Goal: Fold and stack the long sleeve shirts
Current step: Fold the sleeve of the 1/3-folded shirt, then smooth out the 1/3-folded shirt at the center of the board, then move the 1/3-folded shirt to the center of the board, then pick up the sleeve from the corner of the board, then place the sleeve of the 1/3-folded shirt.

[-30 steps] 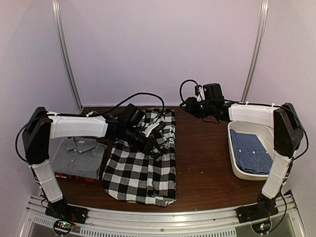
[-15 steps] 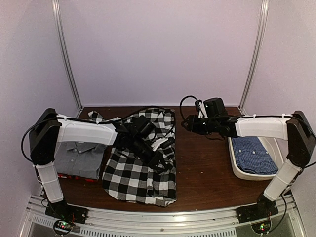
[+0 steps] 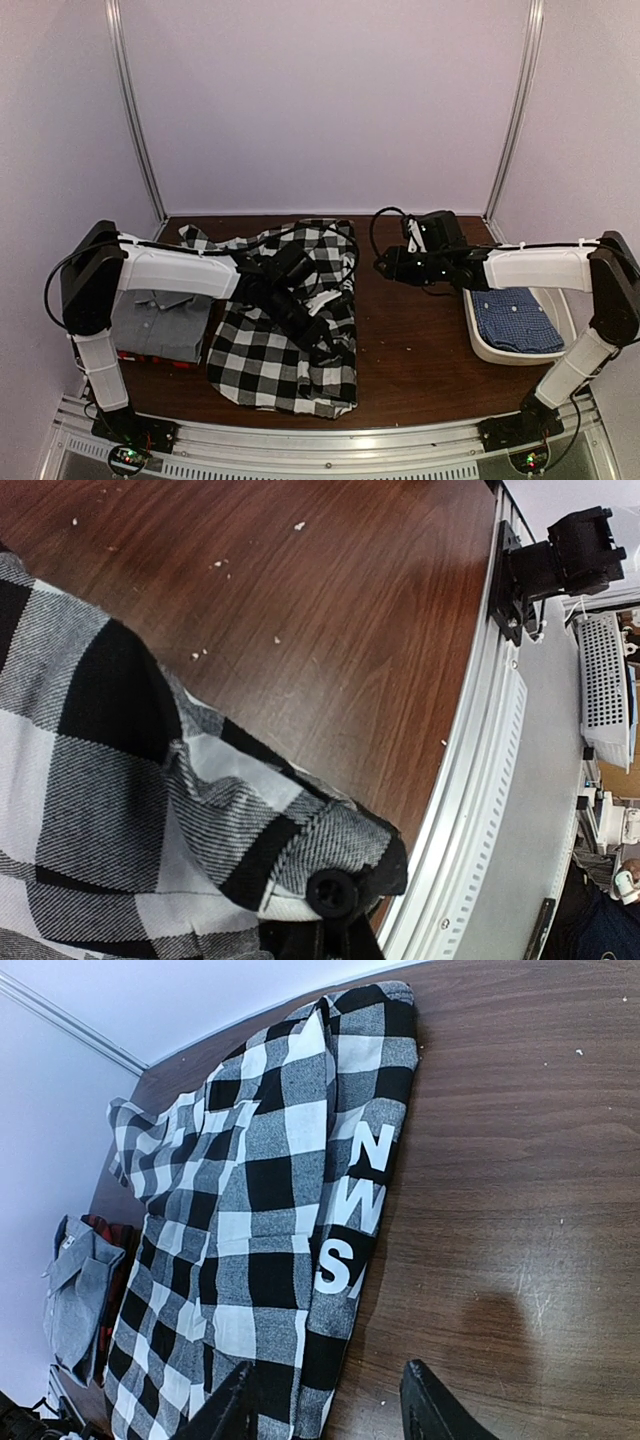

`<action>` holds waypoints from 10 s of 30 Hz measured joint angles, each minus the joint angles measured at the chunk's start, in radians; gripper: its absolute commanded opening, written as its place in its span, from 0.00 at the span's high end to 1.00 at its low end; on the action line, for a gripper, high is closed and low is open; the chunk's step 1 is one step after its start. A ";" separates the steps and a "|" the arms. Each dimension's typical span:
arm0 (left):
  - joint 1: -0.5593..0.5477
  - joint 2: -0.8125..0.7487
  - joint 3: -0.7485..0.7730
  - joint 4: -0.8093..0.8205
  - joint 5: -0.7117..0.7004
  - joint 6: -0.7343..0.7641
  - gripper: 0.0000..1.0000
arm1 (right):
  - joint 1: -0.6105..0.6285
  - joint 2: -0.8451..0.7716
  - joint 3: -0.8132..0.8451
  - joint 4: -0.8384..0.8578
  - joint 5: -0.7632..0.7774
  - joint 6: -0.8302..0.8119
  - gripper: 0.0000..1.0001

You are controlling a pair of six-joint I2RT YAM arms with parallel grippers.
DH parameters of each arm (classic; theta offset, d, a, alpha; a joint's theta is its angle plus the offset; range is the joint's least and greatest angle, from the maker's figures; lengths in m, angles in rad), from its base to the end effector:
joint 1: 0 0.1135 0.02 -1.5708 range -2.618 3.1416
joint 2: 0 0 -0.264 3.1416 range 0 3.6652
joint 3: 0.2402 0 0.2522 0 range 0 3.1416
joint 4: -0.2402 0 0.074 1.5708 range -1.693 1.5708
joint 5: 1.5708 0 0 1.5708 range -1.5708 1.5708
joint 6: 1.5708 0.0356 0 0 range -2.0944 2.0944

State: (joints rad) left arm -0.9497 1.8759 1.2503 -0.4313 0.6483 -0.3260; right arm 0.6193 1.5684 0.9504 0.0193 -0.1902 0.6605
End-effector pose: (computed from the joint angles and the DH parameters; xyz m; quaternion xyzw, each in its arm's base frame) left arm 0.2056 -0.3243 0.1813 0.3583 0.8477 -0.3909 0.0101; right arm 0.2760 0.2050 0.2231 -0.0262 0.8809 0.3450 0.3229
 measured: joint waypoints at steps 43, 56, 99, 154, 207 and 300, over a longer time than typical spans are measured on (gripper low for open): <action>0.259 -0.022 0.000 0.197 -0.073 -0.257 0.61 | 0.288 0.100 -0.021 -0.008 -0.014 0.001 0.69; 0.369 0.425 0.426 0.360 -0.129 -0.325 0.62 | 0.304 0.170 -0.045 0.098 -0.088 0.072 0.72; 0.454 0.303 0.550 0.138 -0.143 -0.245 0.61 | 0.308 0.107 0.029 0.093 -0.071 0.081 0.68; 0.160 -0.072 -0.261 0.171 -0.357 -0.312 0.61 | 0.028 0.389 0.162 0.046 0.043 -0.027 0.59; -0.122 -0.074 -0.184 -0.074 -0.443 -0.448 0.65 | -0.155 0.363 0.134 -0.071 0.095 -0.187 0.79; 0.678 -0.173 0.414 -0.081 -0.447 -0.005 1.00 | 0.116 -0.307 -0.070 -0.229 0.155 -0.130 0.20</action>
State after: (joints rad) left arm -0.2714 1.7031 1.6646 -0.5125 0.2008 -0.3305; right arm 0.7353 1.2613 0.8803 -0.2100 -0.0353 0.5308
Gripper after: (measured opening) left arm 0.030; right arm 0.800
